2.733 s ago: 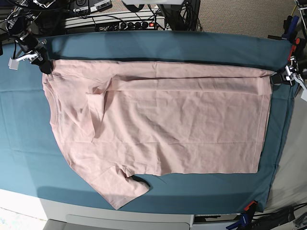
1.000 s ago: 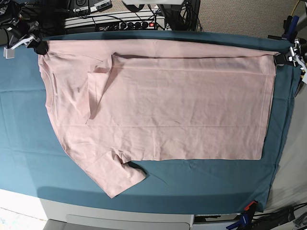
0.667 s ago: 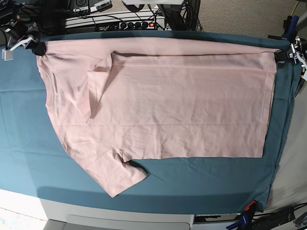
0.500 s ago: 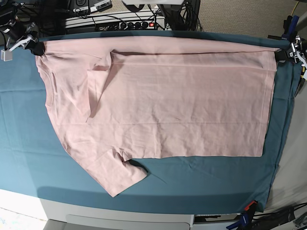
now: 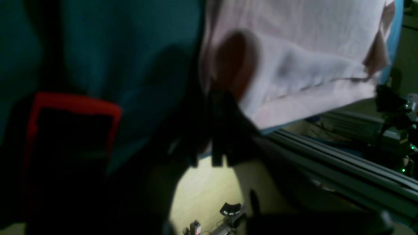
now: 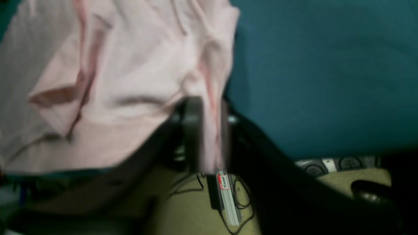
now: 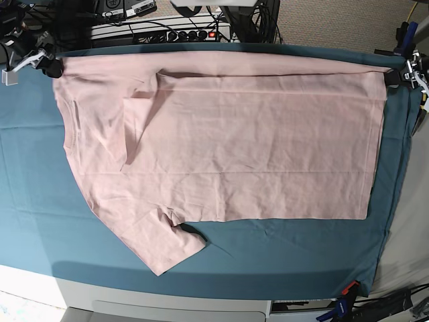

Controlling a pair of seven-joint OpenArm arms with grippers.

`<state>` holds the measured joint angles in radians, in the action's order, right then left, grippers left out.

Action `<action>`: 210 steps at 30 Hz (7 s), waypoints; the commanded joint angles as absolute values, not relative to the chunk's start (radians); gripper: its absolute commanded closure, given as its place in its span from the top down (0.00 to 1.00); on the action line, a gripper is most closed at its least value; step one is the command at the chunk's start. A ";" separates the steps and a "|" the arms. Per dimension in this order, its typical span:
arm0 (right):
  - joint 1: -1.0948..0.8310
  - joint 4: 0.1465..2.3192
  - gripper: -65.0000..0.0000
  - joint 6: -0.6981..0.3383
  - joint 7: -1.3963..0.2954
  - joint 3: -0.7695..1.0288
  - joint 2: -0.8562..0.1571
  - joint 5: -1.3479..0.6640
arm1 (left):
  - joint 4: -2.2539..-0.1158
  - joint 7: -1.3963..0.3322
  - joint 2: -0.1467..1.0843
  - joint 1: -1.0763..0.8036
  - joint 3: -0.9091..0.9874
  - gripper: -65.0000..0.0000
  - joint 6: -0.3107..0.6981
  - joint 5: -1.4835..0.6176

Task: Fold the T-shirt properly
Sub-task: 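Pull the folded edge taut with both grippers and release, then move the right gripper to the shirt's sleeve-side corner and grasp it, then move the left gripper to the hem corner and grasp it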

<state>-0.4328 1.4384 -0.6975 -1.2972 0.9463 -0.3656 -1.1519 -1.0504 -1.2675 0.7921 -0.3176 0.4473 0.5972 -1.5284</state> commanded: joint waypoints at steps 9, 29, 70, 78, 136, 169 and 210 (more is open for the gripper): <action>-0.435 1.454 0.34 -0.698 -1.213 0.958 -0.397 -1.131 | -1.054 -1.302 0.817 -0.335 0.450 0.16 0.681 -1.484; -0.429 1.454 0.34 -0.698 -1.201 0.958 -0.397 -1.124 | -1.056 -1.255 0.823 -0.332 0.498 0.33 0.678 -1.473; 0.769 0.741 0.34 -0.572 -0.535 0.379 -0.664 -0.289 | -1.235 -1.151 0.865 -0.332 0.725 0.33 0.675 -1.361; 0.923 0.380 0.34 -0.461 -0.354 0.163 -0.492 -0.033 | -1.275 -1.156 0.865 -0.332 0.725 0.33 0.679 -1.345; 0.656 0.503 0.15 -0.507 -0.450 0.413 -0.358 -0.373 | -1.275 -1.150 0.850 -0.332 0.725 0.33 0.679 -1.346; 0.615 0.503 0.00 -0.632 -0.393 0.411 -0.358 -0.328 | -0.282 -0.723 0.698 0.907 0.062 0.29 0.479 -0.869; 0.615 0.503 0.00 -0.632 -0.395 0.411 -0.363 -0.328 | -0.279 -0.608 0.548 0.812 0.062 0.00 0.445 -0.800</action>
